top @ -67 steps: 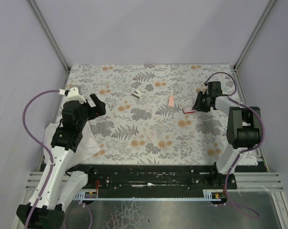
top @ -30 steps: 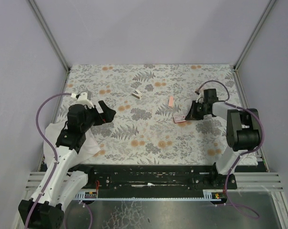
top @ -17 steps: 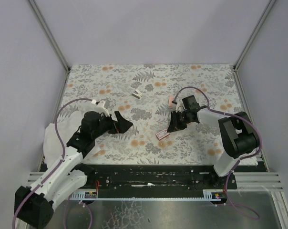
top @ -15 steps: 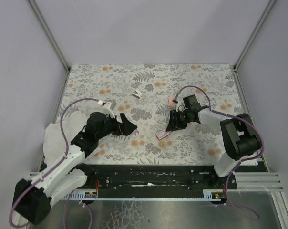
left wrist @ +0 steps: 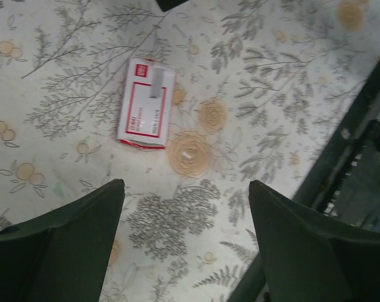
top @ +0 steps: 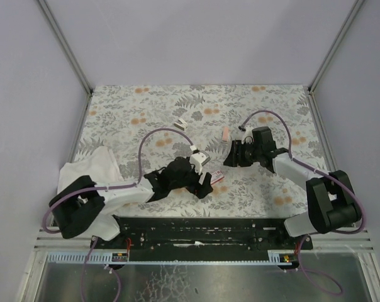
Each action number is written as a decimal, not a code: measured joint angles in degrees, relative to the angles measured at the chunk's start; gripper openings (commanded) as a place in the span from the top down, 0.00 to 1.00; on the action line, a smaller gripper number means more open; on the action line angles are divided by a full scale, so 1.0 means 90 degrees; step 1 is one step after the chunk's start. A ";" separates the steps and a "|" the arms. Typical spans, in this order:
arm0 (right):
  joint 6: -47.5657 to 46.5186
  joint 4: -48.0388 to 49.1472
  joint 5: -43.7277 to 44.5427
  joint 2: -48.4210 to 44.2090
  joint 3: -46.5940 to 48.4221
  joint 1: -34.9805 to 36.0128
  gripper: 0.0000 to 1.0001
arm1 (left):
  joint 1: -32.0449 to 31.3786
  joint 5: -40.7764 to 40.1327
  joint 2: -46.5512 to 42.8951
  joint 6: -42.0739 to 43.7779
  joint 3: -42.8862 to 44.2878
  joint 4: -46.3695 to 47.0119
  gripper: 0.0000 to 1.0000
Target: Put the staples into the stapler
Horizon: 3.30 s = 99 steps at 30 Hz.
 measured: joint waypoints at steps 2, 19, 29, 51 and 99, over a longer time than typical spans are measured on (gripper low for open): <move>0.0075 0.0151 -0.0075 0.0114 -0.0041 -0.0027 0.51 | 0.0000 -0.0219 0.0262 -0.0024 0.0017 0.0134 0.37; 0.0260 0.0872 -0.0828 0.1122 -0.0087 -0.0034 0.58 | 0.0010 -0.0716 0.0588 -0.4184 -0.0818 0.1321 0.68; 0.0240 0.0748 -0.1110 0.1513 -0.0083 -0.0002 0.63 | 0.0102 -0.1098 0.0797 -0.4947 -0.0835 0.1477 0.72; 0.0233 0.0753 -0.1304 0.1819 0.0095 0.0114 0.69 | 0.0255 -0.1265 0.1379 -0.5231 -0.0835 0.1707 0.73; 0.0083 0.0410 -0.0678 0.1161 0.0095 0.0165 0.66 | 0.0345 -0.1406 0.1916 -0.5530 -0.0588 0.2067 1.00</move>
